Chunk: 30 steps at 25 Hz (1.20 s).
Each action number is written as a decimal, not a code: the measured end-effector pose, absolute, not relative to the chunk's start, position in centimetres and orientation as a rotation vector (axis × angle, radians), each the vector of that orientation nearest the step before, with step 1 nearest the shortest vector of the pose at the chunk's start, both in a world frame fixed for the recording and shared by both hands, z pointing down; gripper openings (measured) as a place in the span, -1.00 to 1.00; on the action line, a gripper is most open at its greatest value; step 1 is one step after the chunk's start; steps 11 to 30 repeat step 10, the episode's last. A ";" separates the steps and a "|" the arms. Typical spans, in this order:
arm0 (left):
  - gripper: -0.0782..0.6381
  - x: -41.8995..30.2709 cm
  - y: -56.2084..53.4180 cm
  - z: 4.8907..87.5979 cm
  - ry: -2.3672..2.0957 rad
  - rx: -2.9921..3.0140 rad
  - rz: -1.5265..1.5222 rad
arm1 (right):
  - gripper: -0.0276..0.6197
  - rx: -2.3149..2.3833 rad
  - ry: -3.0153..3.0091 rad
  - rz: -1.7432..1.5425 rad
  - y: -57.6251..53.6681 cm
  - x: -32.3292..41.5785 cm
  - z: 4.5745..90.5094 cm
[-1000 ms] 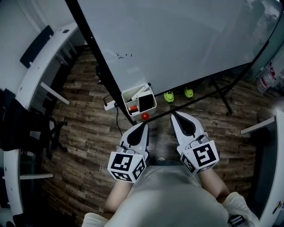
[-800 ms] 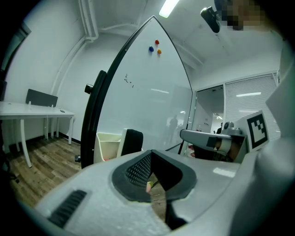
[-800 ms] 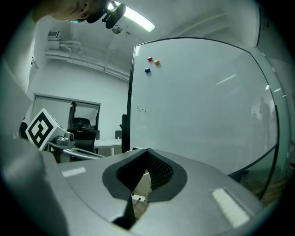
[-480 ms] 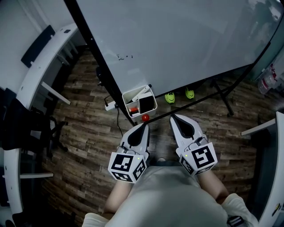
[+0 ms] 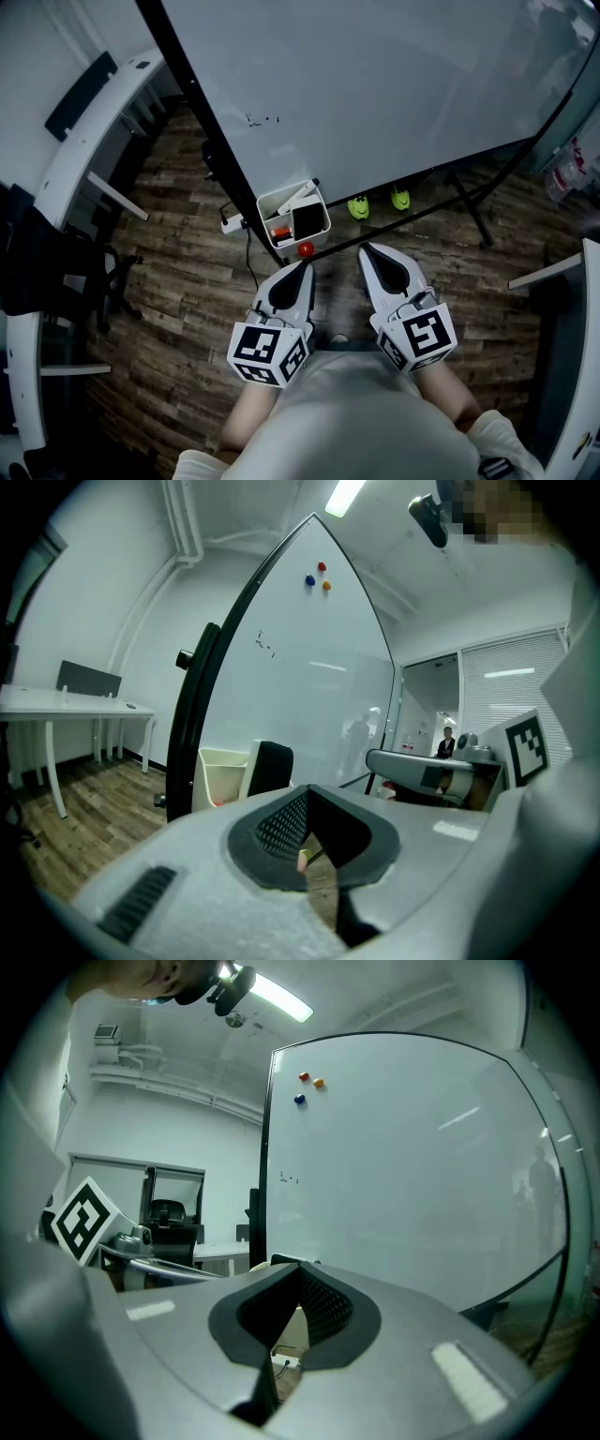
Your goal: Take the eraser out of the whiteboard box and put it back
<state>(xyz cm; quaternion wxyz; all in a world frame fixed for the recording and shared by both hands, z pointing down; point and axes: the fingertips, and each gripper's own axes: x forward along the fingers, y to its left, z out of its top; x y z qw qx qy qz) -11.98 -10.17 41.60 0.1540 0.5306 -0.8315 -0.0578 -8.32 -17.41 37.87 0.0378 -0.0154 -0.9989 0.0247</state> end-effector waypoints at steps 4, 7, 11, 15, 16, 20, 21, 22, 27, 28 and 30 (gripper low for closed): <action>-0.78 -11.9 -10.4 41.6 -2.381 1.526 -0.164 | -0.91 -0.038 -3.063 0.081 -17.7 -8.2 37.9; -0.78 -11.8 -10.4 41.6 -2.382 1.525 -0.163 | -0.91 -0.037 -3.062 0.086 -17.7 -8.1 38.0; -0.78 -11.9 -10.4 41.7 -2.384 1.523 -0.160 | -0.91 -0.044 -3.060 0.084 -17.7 -8.1 38.1; -0.78 -11.9 -10.4 41.7 -2.384 1.523 -0.160 | -0.91 -0.044 -3.060 0.084 -17.7 -8.1 38.1; -0.78 -11.9 -10.4 41.7 -2.384 1.523 -0.160 | -0.91 -0.044 -3.060 0.084 -17.7 -8.1 38.1; -0.78 -11.9 -10.4 41.7 -2.384 1.523 -0.160 | -0.91 -0.044 -3.060 0.084 -17.7 -8.1 38.1; -0.78 -11.9 -10.4 41.7 -2.384 1.523 -0.160 | -0.91 -0.044 -3.060 0.084 -17.7 -8.1 38.1; -0.78 -11.9 -10.4 41.7 -2.384 1.523 -0.160 | -0.91 -0.044 -3.060 0.084 -17.7 -8.1 38.1; -0.78 -11.9 -10.4 41.7 -2.384 1.523 -0.160 | -0.91 -0.044 -3.060 0.084 -17.7 -8.1 38.1; -0.78 -11.9 -10.4 41.7 -2.384 1.523 -0.160 | -0.91 -0.044 -3.060 0.084 -17.7 -8.1 38.1; -0.78 -11.9 -10.4 41.7 -2.384 1.523 -0.160 | -0.91 -0.044 -3.060 0.084 -17.7 -8.1 38.1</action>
